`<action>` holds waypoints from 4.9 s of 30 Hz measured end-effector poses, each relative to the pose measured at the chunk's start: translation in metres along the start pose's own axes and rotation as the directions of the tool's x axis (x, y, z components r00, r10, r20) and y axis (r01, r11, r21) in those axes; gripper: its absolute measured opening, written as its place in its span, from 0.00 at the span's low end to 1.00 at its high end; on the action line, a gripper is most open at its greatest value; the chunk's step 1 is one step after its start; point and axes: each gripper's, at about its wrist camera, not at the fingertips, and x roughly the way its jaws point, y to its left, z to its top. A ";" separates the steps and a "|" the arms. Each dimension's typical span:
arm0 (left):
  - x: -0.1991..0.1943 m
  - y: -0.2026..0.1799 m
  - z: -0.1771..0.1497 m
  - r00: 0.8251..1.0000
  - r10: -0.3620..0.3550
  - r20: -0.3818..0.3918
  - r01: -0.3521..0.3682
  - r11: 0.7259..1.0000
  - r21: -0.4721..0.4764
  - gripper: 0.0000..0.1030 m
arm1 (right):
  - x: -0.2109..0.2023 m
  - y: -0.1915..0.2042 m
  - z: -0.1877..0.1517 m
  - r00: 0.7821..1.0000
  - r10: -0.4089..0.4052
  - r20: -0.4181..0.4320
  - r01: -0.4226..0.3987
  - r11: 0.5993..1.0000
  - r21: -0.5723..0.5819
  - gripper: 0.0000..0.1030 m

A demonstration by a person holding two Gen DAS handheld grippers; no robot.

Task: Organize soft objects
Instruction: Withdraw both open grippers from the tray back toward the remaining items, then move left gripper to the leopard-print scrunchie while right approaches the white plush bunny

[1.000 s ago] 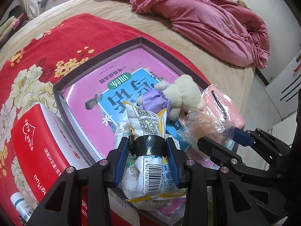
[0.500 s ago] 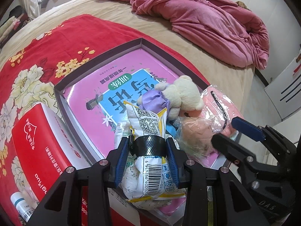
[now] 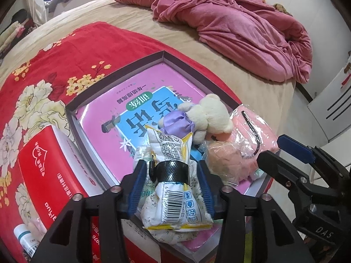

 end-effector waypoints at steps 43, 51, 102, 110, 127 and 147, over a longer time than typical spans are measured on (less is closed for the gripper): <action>-0.103 0.009 -0.041 0.987 0.093 0.135 -0.088 0.995 -0.043 0.78 | -0.067 0.024 0.007 0.991 -0.072 0.116 0.076 0.997 -0.025 0.74; -0.131 0.020 -0.059 0.981 0.110 0.163 -0.100 0.993 -0.066 0.78 | -0.087 0.053 0.008 0.988 -0.041 0.146 0.053 0.996 -0.077 0.76; -0.225 0.223 -0.219 0.949 0.293 0.121 -0.205 0.859 -0.469 0.78 | -0.076 0.268 -0.043 0.983 0.183 0.013 -0.162 0.896 -0.413 0.83; -0.195 0.235 -0.236 0.960 0.276 0.057 -0.211 0.839 -0.501 0.78 | -0.037 0.291 -0.075 0.984 0.149 -0.098 -0.178 0.866 -0.467 0.83; -0.122 0.252 -0.234 0.983 0.177 -0.041 -0.172 0.837 -0.519 0.78 | 0.009 0.288 -0.088 0.988 0.022 -0.155 -0.100 0.850 -0.517 0.83; -0.097 0.288 -0.242 0.990 0.138 -0.018 -0.125 0.819 -0.560 0.79 | 0.076 0.323 -0.089 0.969 -0.164 -0.185 0.037 0.837 -0.546 0.83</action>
